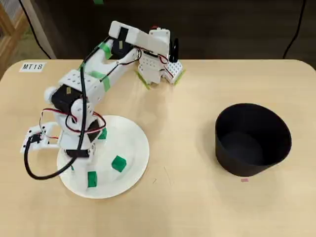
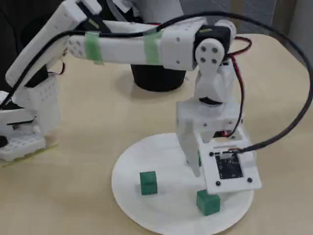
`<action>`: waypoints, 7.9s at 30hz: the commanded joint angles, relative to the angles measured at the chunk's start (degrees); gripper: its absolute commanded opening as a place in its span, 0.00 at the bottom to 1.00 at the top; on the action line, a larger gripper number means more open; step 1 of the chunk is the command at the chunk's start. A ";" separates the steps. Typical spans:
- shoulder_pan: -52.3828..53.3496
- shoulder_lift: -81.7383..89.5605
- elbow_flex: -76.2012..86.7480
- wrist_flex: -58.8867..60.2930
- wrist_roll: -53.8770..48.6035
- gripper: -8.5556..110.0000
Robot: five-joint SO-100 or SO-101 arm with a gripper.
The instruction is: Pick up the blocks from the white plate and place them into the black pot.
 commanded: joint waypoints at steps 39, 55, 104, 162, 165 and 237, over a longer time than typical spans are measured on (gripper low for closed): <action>-9.58 2.11 -27.77 0.97 13.18 0.05; -56.51 49.75 15.03 -4.83 22.59 0.05; -5.27 46.41 34.37 -4.04 15.73 0.05; 5.89 4.31 4.39 0.44 46.67 0.33; 6.33 3.60 4.22 -0.35 46.41 0.33; -69.26 51.77 47.90 -28.04 22.68 0.05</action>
